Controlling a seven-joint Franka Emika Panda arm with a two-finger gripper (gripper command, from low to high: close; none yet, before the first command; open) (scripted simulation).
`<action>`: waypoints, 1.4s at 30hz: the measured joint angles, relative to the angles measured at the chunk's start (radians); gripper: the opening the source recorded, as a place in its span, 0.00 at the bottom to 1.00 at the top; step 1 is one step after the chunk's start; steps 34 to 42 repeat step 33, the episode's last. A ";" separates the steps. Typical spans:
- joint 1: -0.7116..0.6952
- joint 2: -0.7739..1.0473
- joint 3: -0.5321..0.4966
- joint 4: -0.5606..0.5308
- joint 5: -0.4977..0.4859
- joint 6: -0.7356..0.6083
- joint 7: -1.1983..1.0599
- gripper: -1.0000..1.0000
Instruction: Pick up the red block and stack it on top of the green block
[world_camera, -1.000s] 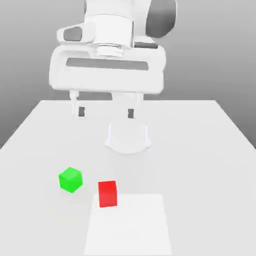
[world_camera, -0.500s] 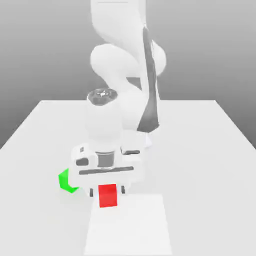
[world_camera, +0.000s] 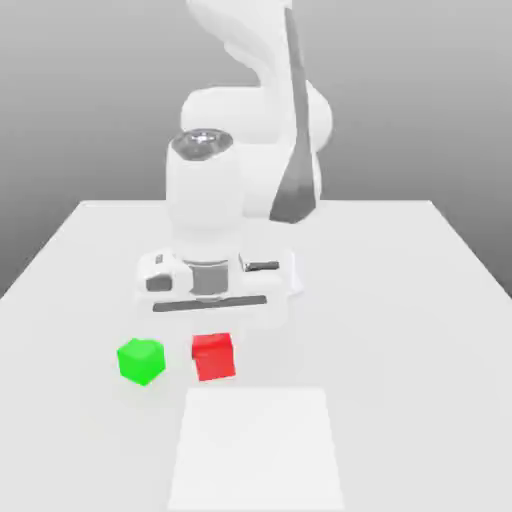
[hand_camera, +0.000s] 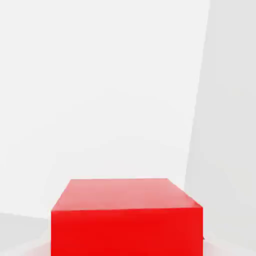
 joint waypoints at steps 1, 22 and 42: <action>-0.014 -0.016 -0.017 -0.005 -0.016 -0.011 -0.037 0.00; -0.111 0.081 -0.290 -0.060 -0.052 0.143 -0.644 0.00; -0.163 0.008 -0.257 -0.061 -0.113 0.074 -0.604 1.00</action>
